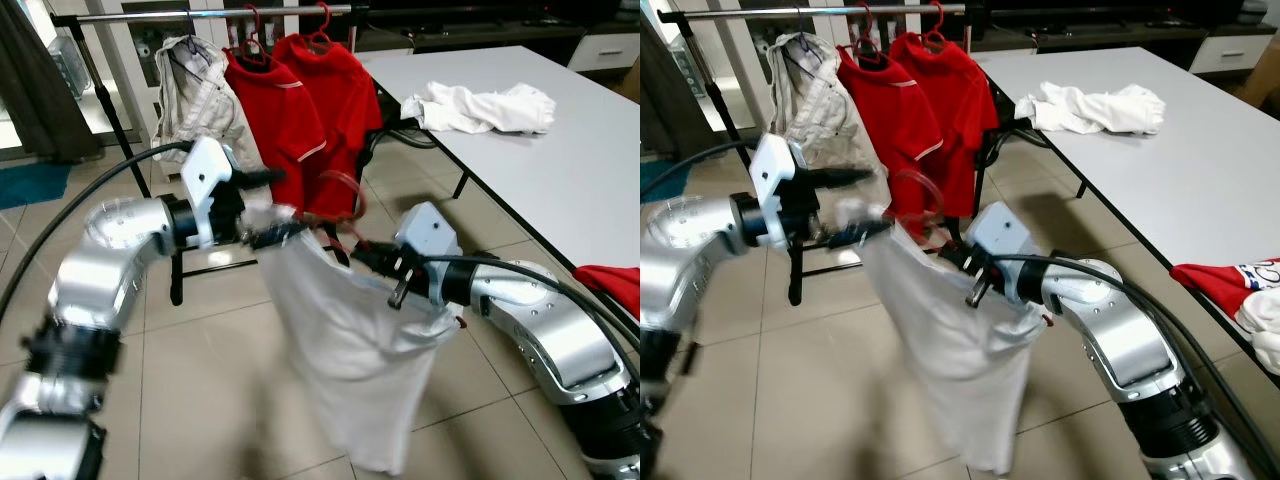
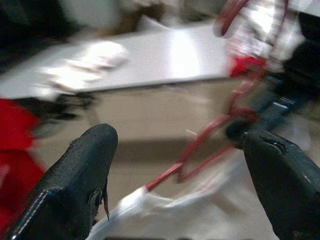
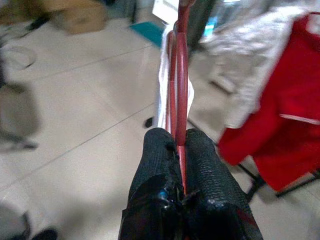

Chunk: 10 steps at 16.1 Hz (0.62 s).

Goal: Hang hanger

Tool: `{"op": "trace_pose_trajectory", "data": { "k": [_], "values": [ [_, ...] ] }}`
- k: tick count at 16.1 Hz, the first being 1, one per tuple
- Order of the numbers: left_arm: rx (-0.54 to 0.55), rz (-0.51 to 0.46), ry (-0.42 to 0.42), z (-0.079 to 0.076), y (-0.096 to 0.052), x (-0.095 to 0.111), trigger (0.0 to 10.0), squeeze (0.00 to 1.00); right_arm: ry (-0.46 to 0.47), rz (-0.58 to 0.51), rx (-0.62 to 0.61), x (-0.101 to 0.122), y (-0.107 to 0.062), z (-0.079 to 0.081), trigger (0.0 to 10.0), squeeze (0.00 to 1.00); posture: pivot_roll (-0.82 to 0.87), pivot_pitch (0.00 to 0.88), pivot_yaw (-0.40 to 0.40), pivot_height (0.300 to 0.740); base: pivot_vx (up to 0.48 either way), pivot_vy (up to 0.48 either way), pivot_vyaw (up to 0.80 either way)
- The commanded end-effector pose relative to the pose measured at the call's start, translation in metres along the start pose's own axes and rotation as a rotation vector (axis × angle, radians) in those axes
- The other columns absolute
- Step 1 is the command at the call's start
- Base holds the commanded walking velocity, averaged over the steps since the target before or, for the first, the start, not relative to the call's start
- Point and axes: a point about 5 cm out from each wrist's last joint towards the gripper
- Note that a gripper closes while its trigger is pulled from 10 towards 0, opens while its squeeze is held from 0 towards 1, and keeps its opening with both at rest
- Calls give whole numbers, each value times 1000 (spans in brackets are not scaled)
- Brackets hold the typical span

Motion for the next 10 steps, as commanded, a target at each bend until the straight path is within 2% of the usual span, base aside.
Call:
{"op": "trace_pose_trajectory", "data": {
  "k": [1, 3, 4, 5, 6, 7, 8, 9, 10],
  "values": [
    [-66, 58, 26, 3, -1, 2, 10000, 0, -67, -45, 52, 16, 1, 2, 10000, 0, -125, 0, 7, 740, 0, 0, 0],
    [-123, 161, 69, 13, -3, 4, 10000, 0, -108, -64, 109, 25, 1, 7, 10000, 0, -138, 0, 25, 740, 0, 0, 0],
    [-135, 173, 76, 13, -3, 4, 10000, 0, -112, -69, 114, 26, 1, 7, 10000, 0, -138, 0, 25, 740, 0, 0, 0],
    [-201, 205, 78, 11, -2, 4, 10000, 0, -123, -81, 135, 28, 1, 9, 10000, 0, -142, 0, 28, 740, 0, 0, 0],
    [-255, 229, 85, 10, -2, 5, 4980, 0, -131, -86, 153, 30, 1, 10, 10000, 0, -144, 0, 30, 740, 0, 0, 0],
    [-272, 237, 92, 10, -1, 5, 4980, 0, -133, -86, 159, 30, 0, 10, 10000, 0, -144, 0, 30, 740, 0, 0, 0],
    [-294, 244, 97, 9, 0, 6, 3059, 0, -135, -86, 165, 31, 0, 11, 10000, 0, -143, 0, 28, 740, 0, 0, 0],
    [-333, 258, 120, 7, 3, 6, 0, 0, -136, -84, 172, 30, 0, 12, 10000, 0, -142, 0, 26, 740, 0, 0, 0],
    [-352, 279, 158, 6, 6, 4, 0, 0, -137, -84, 175, 30, 1, 13, 10000, 0, -140, 0, 26, 740, 0, 0, 0]
  ]
}}
Point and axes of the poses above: a point about 5 cm out from each wrist's last joint towards the gripper, its own y axis pointing out of the wrist towards the gripper, its own x axis along the axis of the wrist's last joint, z = x × y, and after that the axes turned 15 degrees about -y, right-handed
